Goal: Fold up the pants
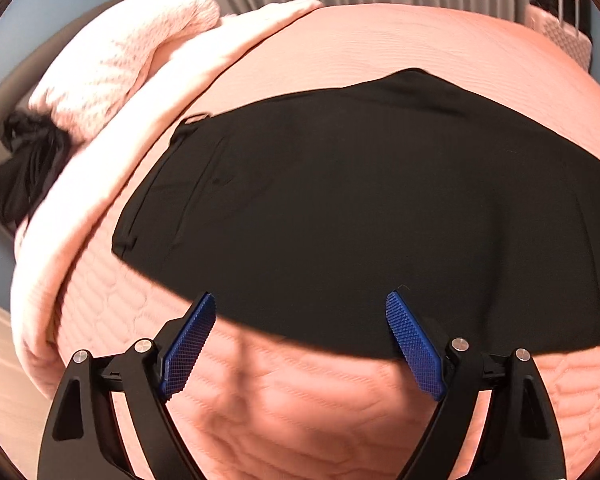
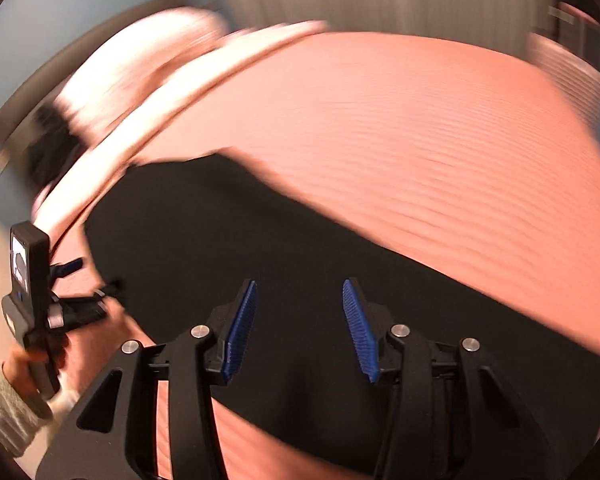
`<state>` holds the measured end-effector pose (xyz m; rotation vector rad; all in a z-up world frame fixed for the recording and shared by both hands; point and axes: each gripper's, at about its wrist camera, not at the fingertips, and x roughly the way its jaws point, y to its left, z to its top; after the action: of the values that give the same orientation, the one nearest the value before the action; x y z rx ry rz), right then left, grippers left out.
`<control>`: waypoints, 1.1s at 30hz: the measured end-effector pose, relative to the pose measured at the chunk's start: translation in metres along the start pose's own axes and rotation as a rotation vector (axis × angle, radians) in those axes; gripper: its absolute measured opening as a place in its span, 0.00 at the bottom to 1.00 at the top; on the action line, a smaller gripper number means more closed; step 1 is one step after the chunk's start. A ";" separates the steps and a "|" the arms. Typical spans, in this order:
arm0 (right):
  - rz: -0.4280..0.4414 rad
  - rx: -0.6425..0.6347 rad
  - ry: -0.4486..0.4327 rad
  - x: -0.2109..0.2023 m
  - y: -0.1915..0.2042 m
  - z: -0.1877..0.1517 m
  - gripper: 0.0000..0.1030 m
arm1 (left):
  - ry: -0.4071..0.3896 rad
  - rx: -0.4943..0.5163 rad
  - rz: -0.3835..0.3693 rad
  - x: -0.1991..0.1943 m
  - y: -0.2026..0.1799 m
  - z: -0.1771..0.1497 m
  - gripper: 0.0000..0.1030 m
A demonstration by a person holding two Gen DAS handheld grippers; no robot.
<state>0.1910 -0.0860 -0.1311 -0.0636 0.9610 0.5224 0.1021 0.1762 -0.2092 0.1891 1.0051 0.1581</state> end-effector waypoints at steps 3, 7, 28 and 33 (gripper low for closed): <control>0.067 -0.120 0.088 0.080 0.059 0.040 0.42 | 0.003 -0.022 -0.042 0.006 0.020 -0.004 0.83; 0.063 -0.126 0.149 0.145 0.073 0.069 0.42 | 0.004 -0.025 -0.078 0.027 0.046 0.003 0.83; 0.212 -0.427 0.207 0.284 0.275 0.183 0.12 | -0.184 -0.015 -0.113 -0.023 0.069 -0.017 0.83; 0.174 -0.329 0.175 0.300 0.259 0.207 0.07 | -0.185 -0.023 -0.088 -0.022 0.078 -0.023 0.83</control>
<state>0.3700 0.3176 -0.2036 -0.3283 1.0481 0.8434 0.0674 0.2489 -0.1851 0.1356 0.8260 0.0699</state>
